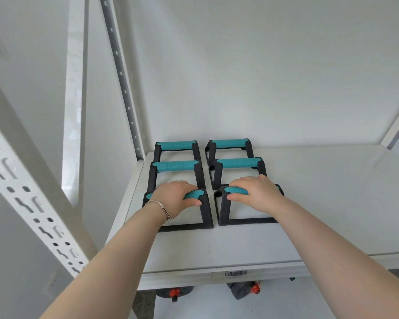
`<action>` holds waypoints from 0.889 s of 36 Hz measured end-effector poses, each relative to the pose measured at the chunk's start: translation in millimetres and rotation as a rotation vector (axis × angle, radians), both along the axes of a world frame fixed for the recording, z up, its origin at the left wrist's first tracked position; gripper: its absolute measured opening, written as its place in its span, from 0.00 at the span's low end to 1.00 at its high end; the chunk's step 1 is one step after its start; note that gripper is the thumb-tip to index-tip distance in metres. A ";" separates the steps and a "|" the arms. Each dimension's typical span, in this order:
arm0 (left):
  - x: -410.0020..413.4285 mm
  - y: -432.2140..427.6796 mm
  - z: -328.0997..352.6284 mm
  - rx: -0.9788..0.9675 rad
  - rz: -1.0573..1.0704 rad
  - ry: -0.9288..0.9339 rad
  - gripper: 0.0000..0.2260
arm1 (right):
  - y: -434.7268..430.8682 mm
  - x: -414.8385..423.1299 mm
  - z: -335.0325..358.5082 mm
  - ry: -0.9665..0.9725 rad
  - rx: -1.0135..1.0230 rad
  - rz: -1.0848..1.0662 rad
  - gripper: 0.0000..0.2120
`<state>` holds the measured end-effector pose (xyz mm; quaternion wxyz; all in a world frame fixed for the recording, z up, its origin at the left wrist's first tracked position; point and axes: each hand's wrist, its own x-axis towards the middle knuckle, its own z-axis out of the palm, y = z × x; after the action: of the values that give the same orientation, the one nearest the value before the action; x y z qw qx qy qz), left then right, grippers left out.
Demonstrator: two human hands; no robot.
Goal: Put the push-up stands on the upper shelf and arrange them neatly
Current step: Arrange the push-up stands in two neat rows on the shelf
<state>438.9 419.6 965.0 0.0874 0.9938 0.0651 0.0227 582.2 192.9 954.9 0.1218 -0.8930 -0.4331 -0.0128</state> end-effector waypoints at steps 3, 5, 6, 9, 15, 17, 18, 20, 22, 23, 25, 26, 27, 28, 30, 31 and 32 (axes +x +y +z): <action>1.8 0.4 -0.5 0.004 -0.003 -0.005 0.22 | 0.4 1.1 -0.5 -0.006 0.001 0.004 0.22; 2.9 0.8 -0.3 0.005 -0.002 0.000 0.22 | 0.3 1.2 -0.5 -0.011 -0.001 0.005 0.22; 3.3 1.1 -0.1 0.005 -0.001 0.002 0.22 | 0.2 1.1 -0.5 -0.015 0.000 0.006 0.22; 3.7 1.5 -0.3 0.008 0.001 0.002 0.23 | 0.3 0.8 -0.4 -0.021 -0.002 0.007 0.22; 3.5 1.8 -1.7 0.016 0.005 -0.002 0.23 | -0.2 0.8 -2.1 -0.025 -0.002 0.007 0.23; 3.9 1.3 -1.2 0.011 0.007 0.006 0.23 | 0.1 1.3 -2.5 -0.027 0.006 0.005 0.23; 4.3 1.0 -0.7 0.009 0.009 0.010 0.22 | 0.3 1.3 -2.4 -0.029 0.008 0.005 0.23; 4.7 0.8 0.3 0.005 0.008 0.020 0.22 | 0.5 1.1 -2.5 -0.034 0.005 0.005 0.22; 4.8 1.5 1.0 0.004 0.003 0.029 0.22 | -0.1 0.6 -2.7 -0.034 0.010 0.006 0.22; 5.0 2.0 1.3 0.000 0.001 0.033 0.22 | -0.5 0.5 -2.6 -0.031 0.012 0.006 0.22; 5.2 2.6 2.2 -0.006 -0.001 0.041 0.22 | -0.9 0.5 -1.7 -0.023 0.012 0.007 0.21; 5.3 2.5 2.6 -0.006 -0.003 0.045 0.22 | -0.5 0.6 -1.1 -0.019 0.011 0.007 0.21; 5.4 2.4 3.1 -0.007 -0.004 0.047 0.22 | -0.4 0.8 -0.9 -0.014 0.010 0.008 0.21; 5.5 2.2 3.5 -0.008 -0.005 0.049 0.22 | -0.3 0.9 -0.6 -0.008 0.011 0.008 0.21; 5.5 1.9 3.6 -0.007 -0.004 0.047 0.22 | -0.5 1.9 -1.1 0.006 0.014 0.009 0.21; 5.6 2.0 3.4 -0.003 -0.004 0.045 0.22 | -0.5 2.6 -1.2 0.011 0.012 0.010 0.21; 5.6 2.2 3.2 -0.001 -0.003 0.045 0.22 | -0.4 3.1 -1.3 0.017 0.008 0.012 0.22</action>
<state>444.6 421.8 968.2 0.0863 0.9941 0.0655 0.0001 585.3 192.6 953.6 0.1290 -0.8899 -0.4375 -0.0061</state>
